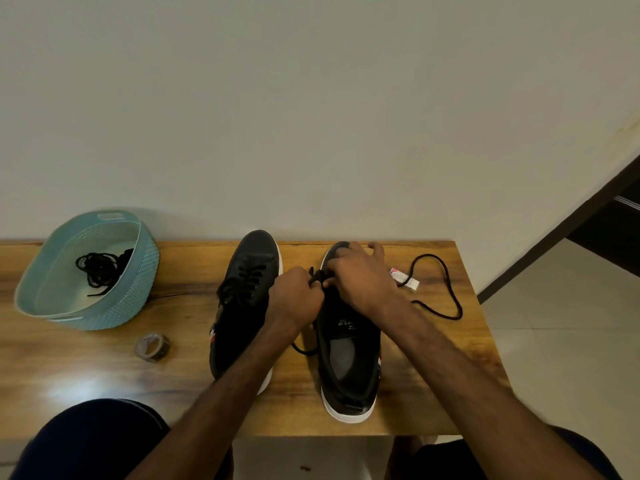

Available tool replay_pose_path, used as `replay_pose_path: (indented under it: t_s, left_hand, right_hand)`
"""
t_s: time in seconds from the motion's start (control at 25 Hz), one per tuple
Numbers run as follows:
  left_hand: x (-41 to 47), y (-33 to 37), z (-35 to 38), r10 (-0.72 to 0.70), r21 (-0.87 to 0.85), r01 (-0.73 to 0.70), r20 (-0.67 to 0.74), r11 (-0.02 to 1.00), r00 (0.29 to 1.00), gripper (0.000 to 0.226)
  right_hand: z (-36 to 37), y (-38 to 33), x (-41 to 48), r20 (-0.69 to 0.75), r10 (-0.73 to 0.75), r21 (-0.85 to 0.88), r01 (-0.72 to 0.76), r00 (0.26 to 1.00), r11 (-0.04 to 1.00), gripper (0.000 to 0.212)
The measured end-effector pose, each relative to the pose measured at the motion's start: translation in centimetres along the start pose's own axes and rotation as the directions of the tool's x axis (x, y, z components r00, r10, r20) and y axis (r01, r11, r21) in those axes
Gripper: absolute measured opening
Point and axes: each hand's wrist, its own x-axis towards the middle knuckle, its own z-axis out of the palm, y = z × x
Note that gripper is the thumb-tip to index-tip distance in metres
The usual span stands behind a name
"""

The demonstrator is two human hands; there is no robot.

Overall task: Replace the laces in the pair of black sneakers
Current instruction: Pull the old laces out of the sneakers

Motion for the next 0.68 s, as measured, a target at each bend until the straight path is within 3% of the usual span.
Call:
replay_pose_path:
  t_s: [0.12,0.2,0.24,0.32,0.4,0.44,0.48,0.52,0.56,0.6,0.64,0.68]
  left_hand:
    - [0.1,-0.2,0.2,-0.034,-0.052,0.034,0.002,0.998,0.999,0.013]
    - [-0.1,-0.2,0.3,-0.047,-0.06,0.047,0.0,0.997,0.999,0.013]
    - [-0.2,-0.2,0.3,-0.046,-0.058,0.046,-0.004,0.997,0.999,0.014]
    - [-0.4,-0.1,0.3,-0.045,-0.048,0.044,-0.018,0.998,0.999,0.015]
    - [-0.5,-0.1,0.3,-0.047,-0.021,0.046,-0.043,0.999,0.998,0.014]
    - [-0.5,-0.2,0.3,-0.047,-0.006,0.047,-0.055,0.999,0.997,0.015]
    - [-0.6,-0.2,0.2,-0.047,-0.005,0.046,-0.052,0.999,0.998,0.016]
    - [-0.7,-0.3,0.2,-0.04,-0.021,0.039,-0.035,0.999,0.999,0.017]
    - [-0.9,-0.2,0.3,-0.026,-0.048,0.026,-0.008,0.999,1.0,0.019]
    - [-1.1,-0.2,0.4,-0.015,-0.069,0.016,0.02,0.997,1.0,0.021]
    - [-1.3,0.0,0.5,-0.01,-0.085,0.014,0.04,0.996,0.999,0.021]
    - [-1.4,0.1,0.6,-0.013,-0.095,0.018,0.052,0.995,0.999,0.02]
  right_hand:
    - [0.2,0.2,-0.2,0.027,0.031,0.143,-0.035,0.999,0.989,0.023]
    - [-0.6,0.9,-0.5,-0.052,0.075,0.421,-0.046,0.996,0.906,0.011]
    - [-1.3,1.3,-0.6,-0.102,0.118,0.608,-0.032,0.988,0.793,0.005]
    - [-3.4,2.5,-1.4,-0.143,0.192,0.904,0.049,0.971,0.424,0.005]
    - [-5.5,4.3,-2.8,-0.147,0.221,0.988,0.152,0.964,-0.005,0.008]
    - [-6.4,5.3,-3.5,-0.14,0.213,0.969,0.178,0.967,-0.17,0.015]
    - [-6.8,6.1,-4.0,-0.133,0.202,0.959,0.177,0.97,-0.22,0.021]
    - [-6.9,6.6,-4.2,-0.123,0.211,0.981,0.152,0.97,-0.125,0.026]
    - [-6.7,6.8,-4.2,-0.12,0.23,0.988,0.093,0.966,0.124,0.033]
    - [-6.1,6.6,-3.9,-0.133,0.265,0.881,-0.009,0.955,0.472,0.035]
    - [-5.1,6.1,-3.3,-0.192,0.294,0.636,-0.109,0.936,0.764,0.031]
    - [-4.6,5.0,-2.9,-0.259,0.266,0.429,-0.136,0.929,0.893,0.023]
